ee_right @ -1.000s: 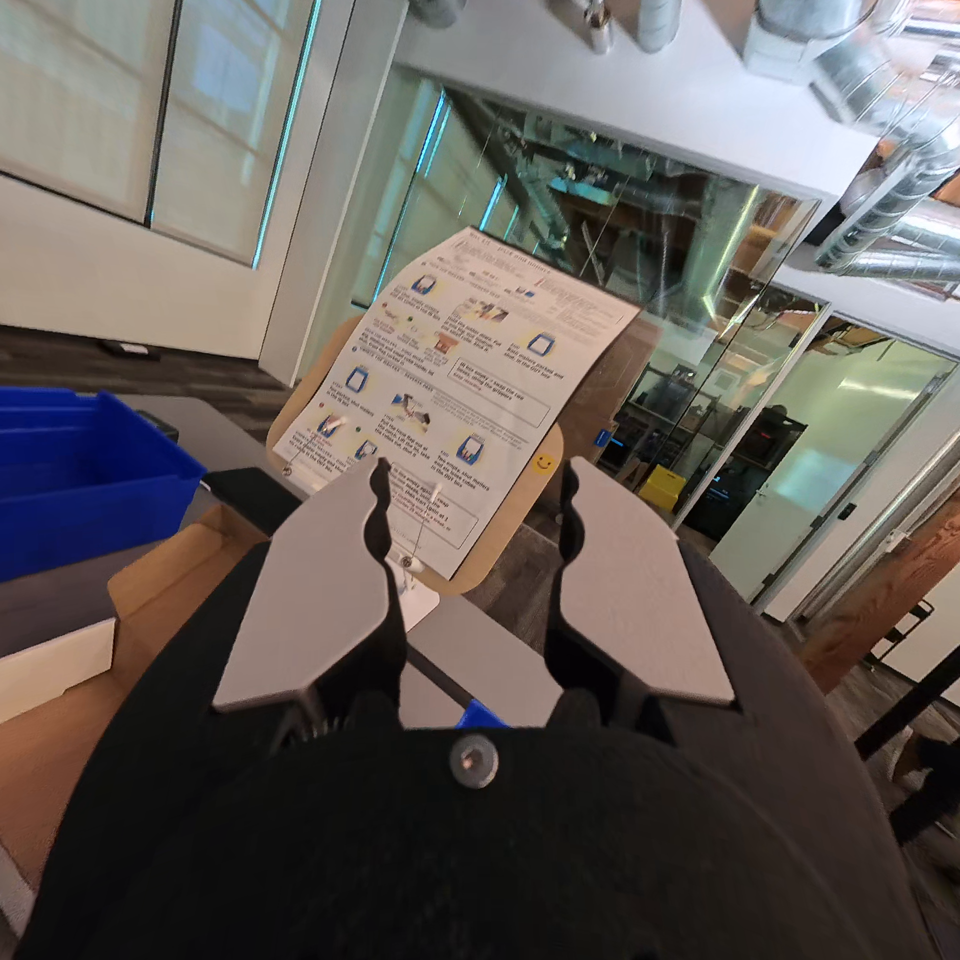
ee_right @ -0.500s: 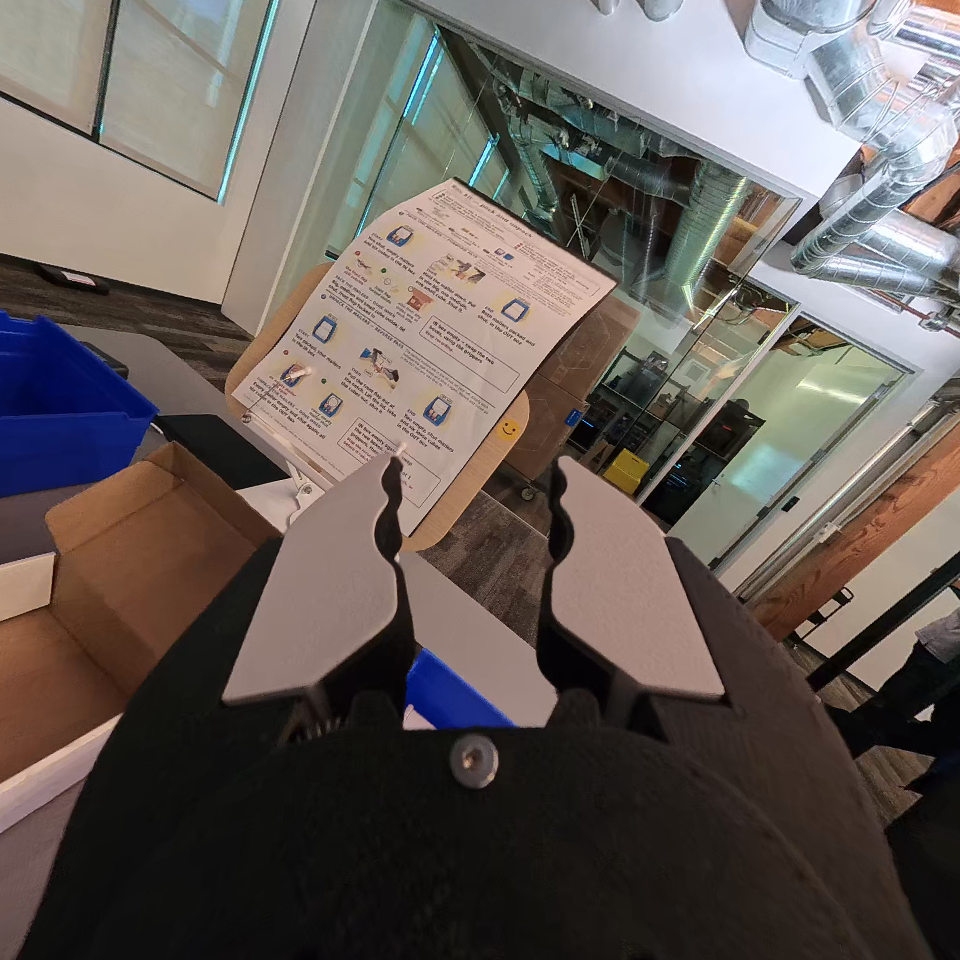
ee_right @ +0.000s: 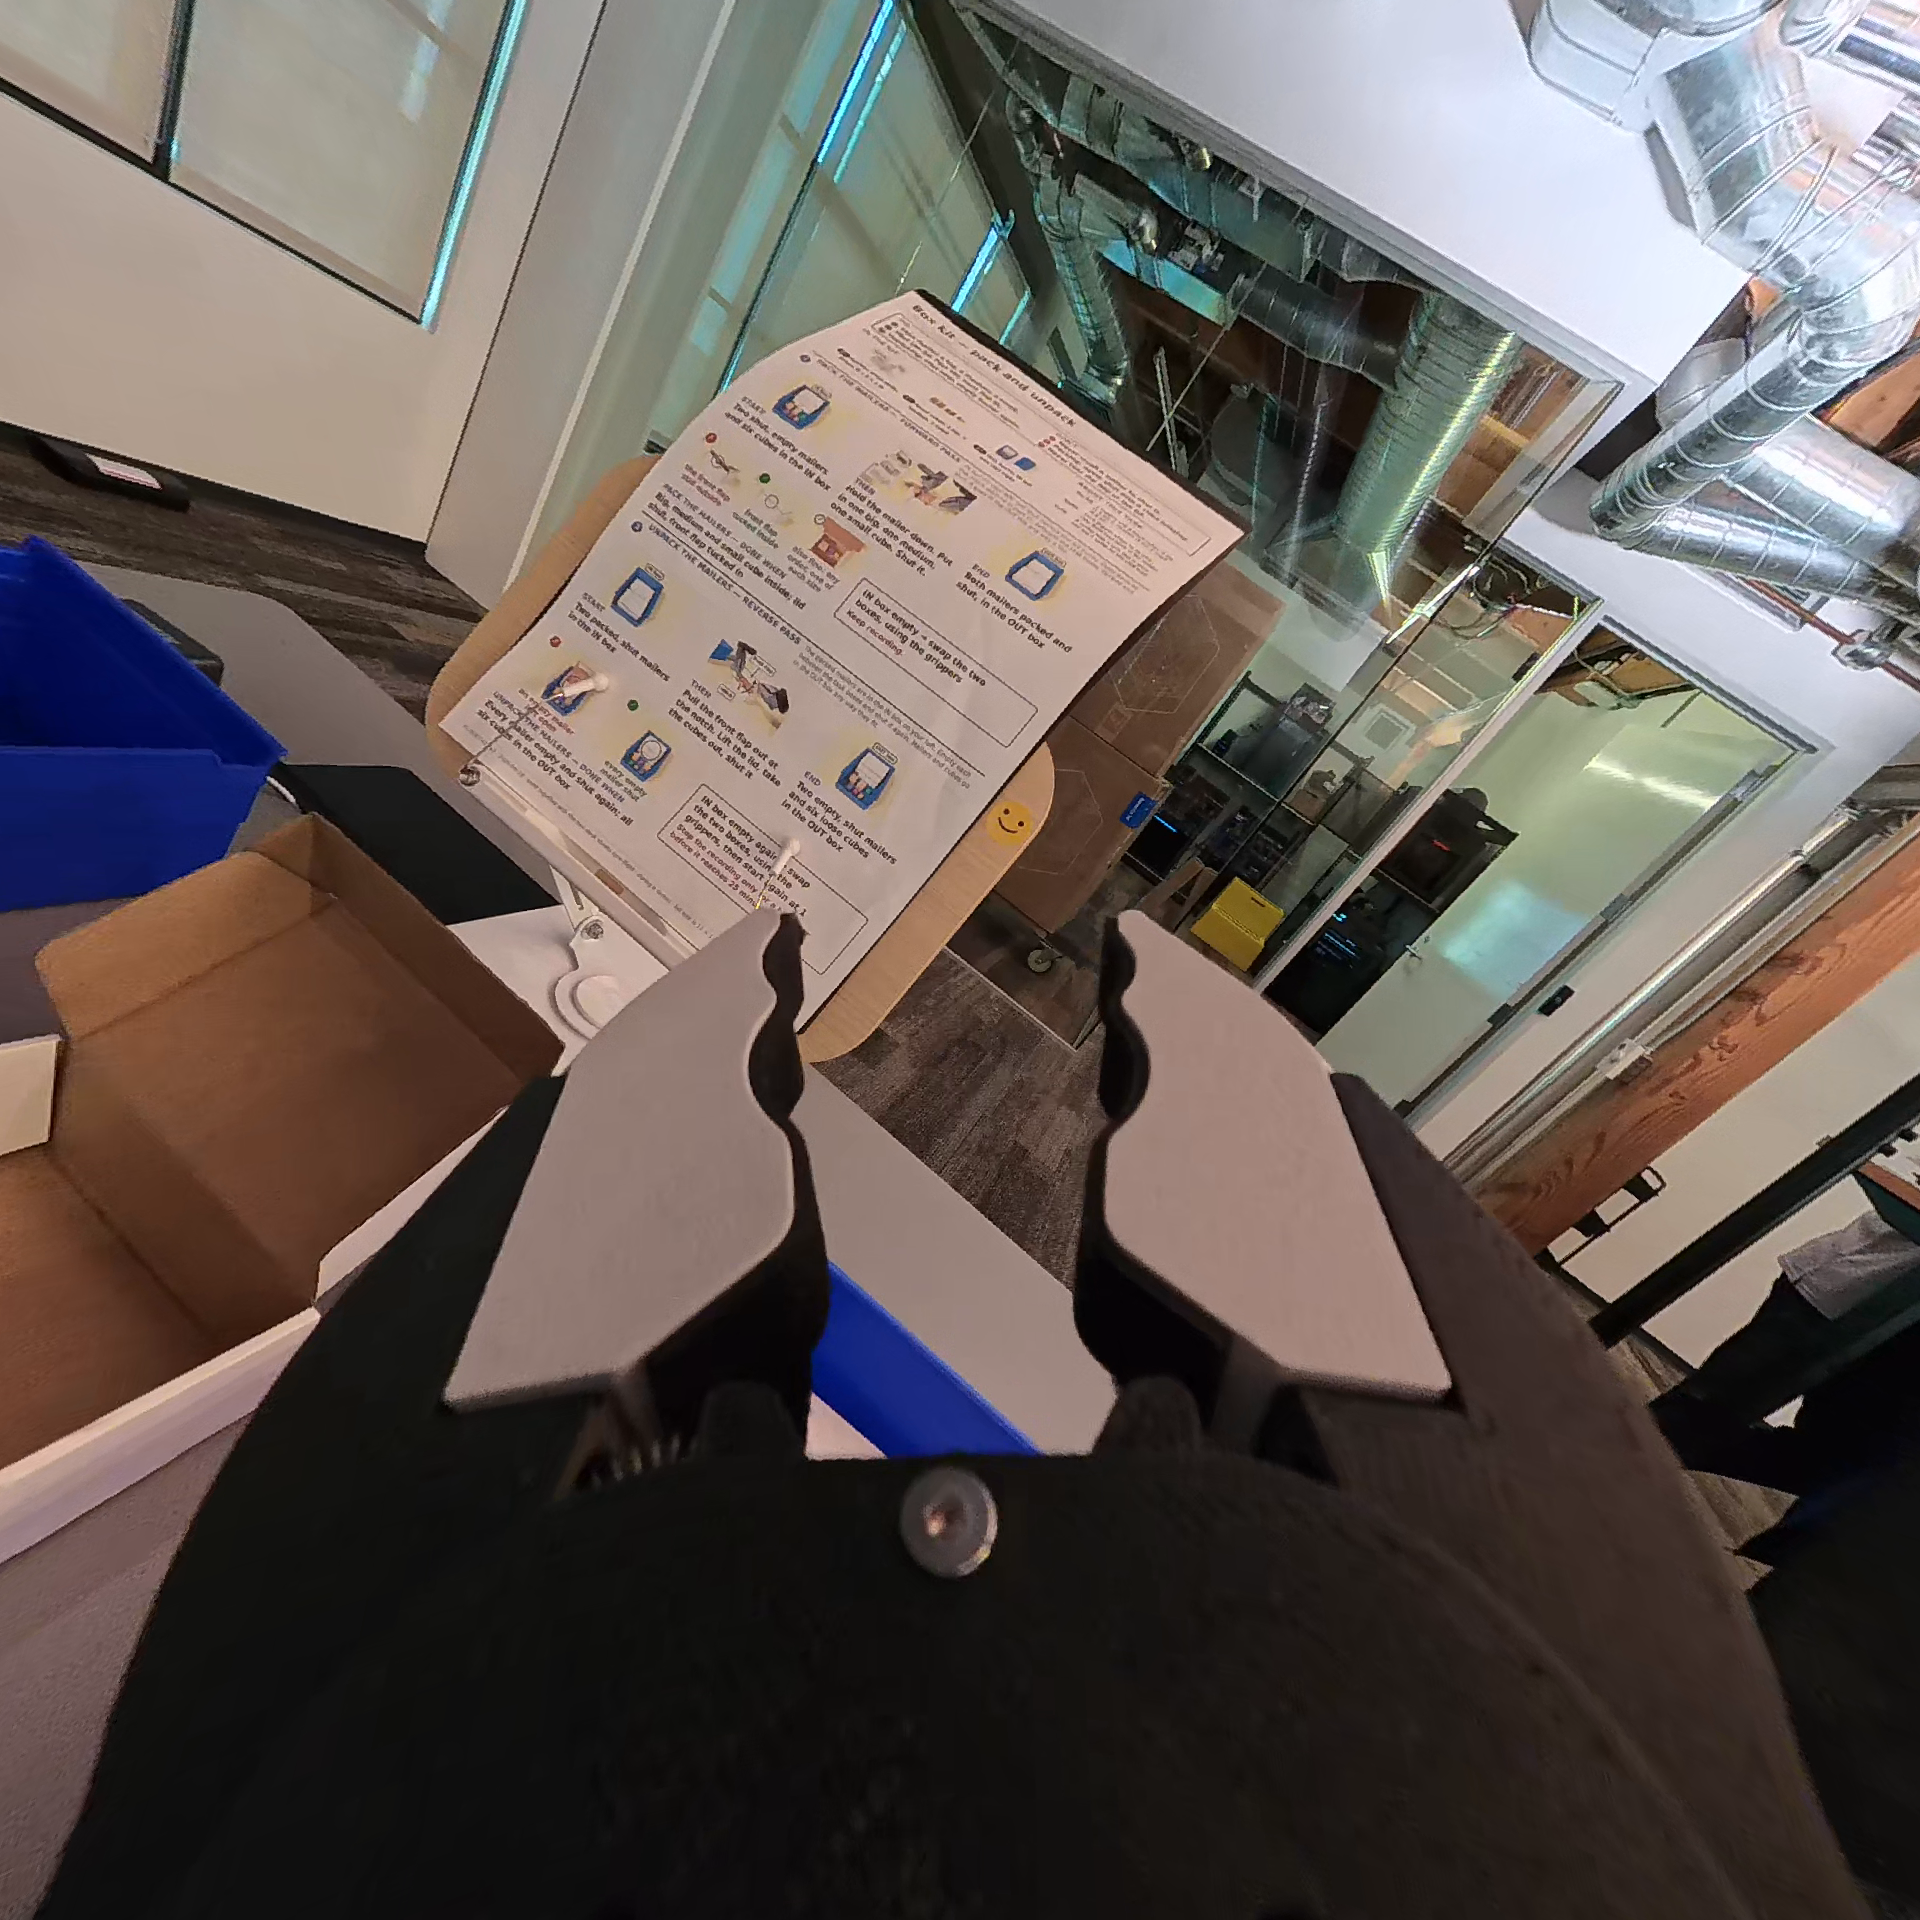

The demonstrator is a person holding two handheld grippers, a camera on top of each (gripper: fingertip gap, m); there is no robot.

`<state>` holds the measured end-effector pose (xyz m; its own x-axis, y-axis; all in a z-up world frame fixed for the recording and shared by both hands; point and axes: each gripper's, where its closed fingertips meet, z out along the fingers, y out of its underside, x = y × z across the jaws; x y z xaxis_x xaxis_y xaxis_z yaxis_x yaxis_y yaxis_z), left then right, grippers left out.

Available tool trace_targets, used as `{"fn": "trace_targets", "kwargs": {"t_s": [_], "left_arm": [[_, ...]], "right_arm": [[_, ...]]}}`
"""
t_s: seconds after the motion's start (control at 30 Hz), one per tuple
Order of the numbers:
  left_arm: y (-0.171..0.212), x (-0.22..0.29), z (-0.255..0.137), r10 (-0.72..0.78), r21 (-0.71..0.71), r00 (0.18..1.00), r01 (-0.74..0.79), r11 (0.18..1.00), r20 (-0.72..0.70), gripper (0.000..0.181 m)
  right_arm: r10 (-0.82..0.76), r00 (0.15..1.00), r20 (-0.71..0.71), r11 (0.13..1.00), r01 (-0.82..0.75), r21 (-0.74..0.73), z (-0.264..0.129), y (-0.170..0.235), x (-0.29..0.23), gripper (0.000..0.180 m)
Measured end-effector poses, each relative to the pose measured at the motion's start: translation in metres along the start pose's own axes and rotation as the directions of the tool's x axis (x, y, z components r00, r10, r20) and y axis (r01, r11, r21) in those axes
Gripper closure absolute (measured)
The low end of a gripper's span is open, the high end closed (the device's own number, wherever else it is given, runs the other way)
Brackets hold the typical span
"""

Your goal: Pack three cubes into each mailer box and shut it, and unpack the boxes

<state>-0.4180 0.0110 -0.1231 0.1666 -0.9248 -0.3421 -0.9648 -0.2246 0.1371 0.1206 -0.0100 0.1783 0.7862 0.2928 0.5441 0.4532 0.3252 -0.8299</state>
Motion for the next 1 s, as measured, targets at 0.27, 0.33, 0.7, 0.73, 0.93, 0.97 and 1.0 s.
{"fn": "trace_targets", "kwargs": {"t_s": [0.27, 0.33, 0.7, 0.73, 0.93, 0.97, 1.0], "left_arm": [[0.007, 0.002, 0.010, 0.028, -0.033, 1.000, -0.028, 0.999, -0.003, 0.124], [0.005, 0.003, 0.013, 0.039, -0.031, 0.999, -0.039, 0.999, 0.003, 0.128], [0.011, -0.044, -0.056, 0.068, -0.064, 0.972, -0.055, 0.996, 0.227, 0.131], [0.011, -0.051, -0.070, 0.075, -0.076, 0.964, -0.058, 0.995, 0.254, 0.132], [-0.051, -0.068, -0.154, 0.134, -0.003, 0.922, -0.143, 0.990, 0.362, 0.132], [-0.073, -0.062, -0.164, 0.142, 0.045, 0.923, -0.168, 0.985, 0.358, 0.132], [-0.098, -0.054, -0.171, 0.142, 0.100, 0.928, -0.187, 0.977, 0.344, 0.132]], "right_arm": [[-0.004, 1.000, 0.004, 1.000, 0.004, -0.004, 0.001, 0.003, 0.001, 0.124], [-0.006, 1.000, 0.007, 1.000, 0.006, -0.003, 0.000, 0.003, 0.001, 0.124], [-0.036, 0.999, 0.018, 0.999, 0.036, -0.019, 0.000, 0.007, -0.001, 0.125], [-0.039, 0.999, 0.015, 0.999, 0.039, -0.020, -0.001, 0.006, 0.000, 0.125], [-0.060, 0.998, 0.010, 0.998, 0.061, -0.021, -0.003, 0.002, -0.003, 0.125], [-0.065, 0.998, 0.005, 0.998, 0.065, -0.020, -0.003, 0.000, -0.003, 0.125], [-0.070, 0.998, 0.005, 0.997, 0.070, -0.020, -0.004, -0.001, -0.004, 0.125]]}}
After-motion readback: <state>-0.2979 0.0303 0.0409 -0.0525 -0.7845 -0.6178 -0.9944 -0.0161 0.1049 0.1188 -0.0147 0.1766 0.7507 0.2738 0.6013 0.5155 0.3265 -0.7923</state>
